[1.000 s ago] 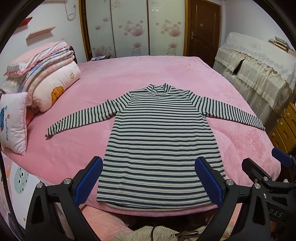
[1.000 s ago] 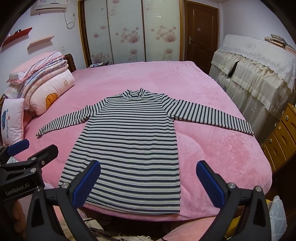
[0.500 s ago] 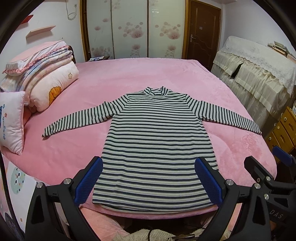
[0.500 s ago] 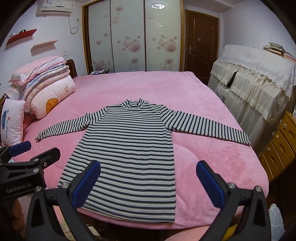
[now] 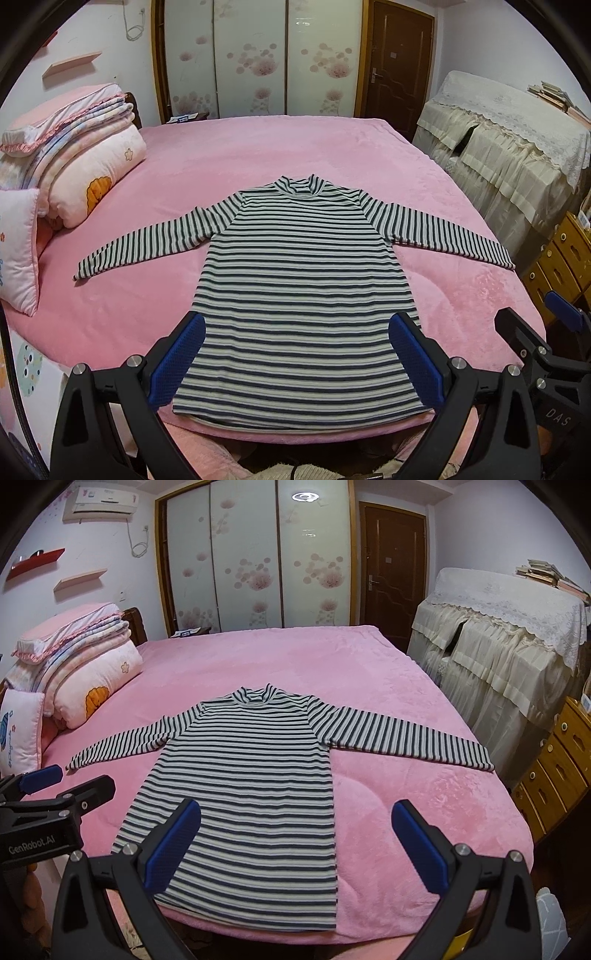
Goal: Fold small clothes
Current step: 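Move the right tool to the sleeve cuff and grasp it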
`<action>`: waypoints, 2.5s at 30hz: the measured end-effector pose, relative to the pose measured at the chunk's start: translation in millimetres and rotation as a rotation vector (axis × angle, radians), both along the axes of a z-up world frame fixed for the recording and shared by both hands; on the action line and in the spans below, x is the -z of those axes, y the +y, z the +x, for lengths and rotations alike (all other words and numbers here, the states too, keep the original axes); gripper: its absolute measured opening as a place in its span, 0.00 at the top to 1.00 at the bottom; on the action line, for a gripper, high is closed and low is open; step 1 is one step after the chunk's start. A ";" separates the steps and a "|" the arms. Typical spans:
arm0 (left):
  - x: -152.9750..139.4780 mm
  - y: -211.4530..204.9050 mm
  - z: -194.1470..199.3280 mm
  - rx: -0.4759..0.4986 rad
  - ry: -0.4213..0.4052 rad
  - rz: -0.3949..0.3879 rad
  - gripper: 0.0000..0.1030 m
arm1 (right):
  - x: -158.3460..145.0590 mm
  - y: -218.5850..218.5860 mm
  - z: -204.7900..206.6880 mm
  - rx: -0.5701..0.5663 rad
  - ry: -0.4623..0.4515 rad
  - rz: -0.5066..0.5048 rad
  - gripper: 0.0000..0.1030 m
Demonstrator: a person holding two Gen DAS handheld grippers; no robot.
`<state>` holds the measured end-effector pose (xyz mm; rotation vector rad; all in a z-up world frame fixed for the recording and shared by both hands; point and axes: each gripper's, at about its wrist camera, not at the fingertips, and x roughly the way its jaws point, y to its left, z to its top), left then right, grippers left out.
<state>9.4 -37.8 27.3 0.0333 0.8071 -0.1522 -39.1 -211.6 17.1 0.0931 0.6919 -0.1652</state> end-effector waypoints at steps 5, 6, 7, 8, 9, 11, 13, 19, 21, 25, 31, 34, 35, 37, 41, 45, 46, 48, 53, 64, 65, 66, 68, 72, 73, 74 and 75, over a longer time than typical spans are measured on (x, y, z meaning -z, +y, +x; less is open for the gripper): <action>-3.0 -18.0 8.2 0.039 -0.008 0.012 0.04 | -0.4 -21.0 -1.8 0.025 -0.018 0.012 0.00; -3.4 -22.1 9.9 0.047 -0.010 0.014 0.04 | -0.3 -24.4 -2.5 0.031 -0.021 0.013 0.00; -4.2 -26.2 12.0 0.053 -0.011 0.017 0.04 | 0.1 -31.9 -3.2 0.045 -0.024 0.015 0.00; -5.1 -32.2 15.0 0.062 -0.017 0.022 0.04 | 0.1 -36.3 -3.4 0.053 -0.026 0.018 0.00; -5.9 -36.5 17.3 0.067 -0.022 0.026 0.04 | 0.7 -44.7 -4.2 0.067 -0.030 0.022 0.00; -7.5 -47.8 23.3 0.085 -0.036 0.031 0.04 | 1.6 -57.8 -5.3 0.094 -0.034 0.021 0.00; -9.5 -60.4 31.7 0.106 -0.050 0.023 0.04 | 3.4 -75.8 -6.0 0.140 -0.036 0.004 0.00; -8.4 -106.7 68.0 0.166 -0.070 -0.004 0.04 | 8.2 -137.8 -5.4 0.285 -0.052 -0.046 0.05; -4.8 -127.0 82.9 0.178 -0.086 0.017 0.04 | 13.1 -165.0 -2.7 0.319 -0.043 -0.038 0.13; 7.9 -165.1 115.7 0.191 -0.099 0.075 0.04 | 28.3 -223.6 8.9 0.355 -0.012 0.054 0.25; 38.5 -223.0 176.8 0.226 -0.086 0.093 0.04 | 56.7 -300.0 41.2 0.422 0.045 0.091 0.25; 58.6 -251.2 205.4 0.252 -0.070 0.105 0.04 | 69.8 -332.3 61.2 0.437 0.071 0.129 0.25; 68.3 -263.1 217.9 0.269 -0.055 0.102 0.04 | 72.8 -339.0 65.5 0.441 0.077 0.148 0.25; 86.1 -281.0 238.3 0.290 -0.026 0.109 0.04 | 83.8 -367.7 76.3 0.449 0.086 0.223 0.25; 127.4 -314.1 266.3 0.333 0.032 0.137 0.04 | 107.1 -412.3 90.6 0.485 0.117 0.330 0.25; 170.0 -337.5 284.8 0.354 0.111 0.142 0.04 | 142.8 -451.3 93.2 0.543 0.161 0.452 0.25; 178.1 -341.3 287.5 0.351 0.127 0.144 0.04 | 151.6 -458.1 92.1 0.555 0.168 0.484 0.26; 192.6 -347.7 292.0 0.343 0.152 0.140 0.04 | 169.1 -471.4 92.7 0.572 0.176 0.547 0.28; 214.3 -365.5 294.7 0.338 0.193 0.128 0.04 | 208.3 -491.5 100.7 0.600 0.210 0.660 0.43; 215.8 -421.0 295.3 0.354 0.199 0.072 0.04 | 239.6 -512.7 127.7 0.664 0.165 0.732 0.54; 214.7 -425.9 295.4 0.357 0.196 0.069 0.04 | 239.8 -513.4 129.0 0.666 0.163 0.729 0.59; 213.3 -433.3 295.1 0.362 0.190 0.068 0.04 | 239.8 -513.8 130.3 0.664 0.163 0.717 0.66; 211.7 -448.2 294.0 0.366 0.167 0.080 0.04 | 240.3 -514.1 131.5 0.659 0.169 0.697 0.82; 217.1 -472.2 295.0 0.351 0.142 0.130 0.04 | 239.3 -514.4 128.7 0.632 0.162 0.663 0.93; 219.8 -476.8 295.3 0.349 0.146 0.145 0.04 | 237.3 -513.0 127.9 0.626 0.158 0.648 0.94; 223.3 -481.2 296.0 0.347 0.151 0.163 0.05 | 234.0 -510.6 127.4 0.619 0.150 0.630 0.95; 226.3 -484.2 296.8 0.349 0.160 0.177 0.10 | 229.0 -507.3 127.5 0.610 0.141 0.601 0.96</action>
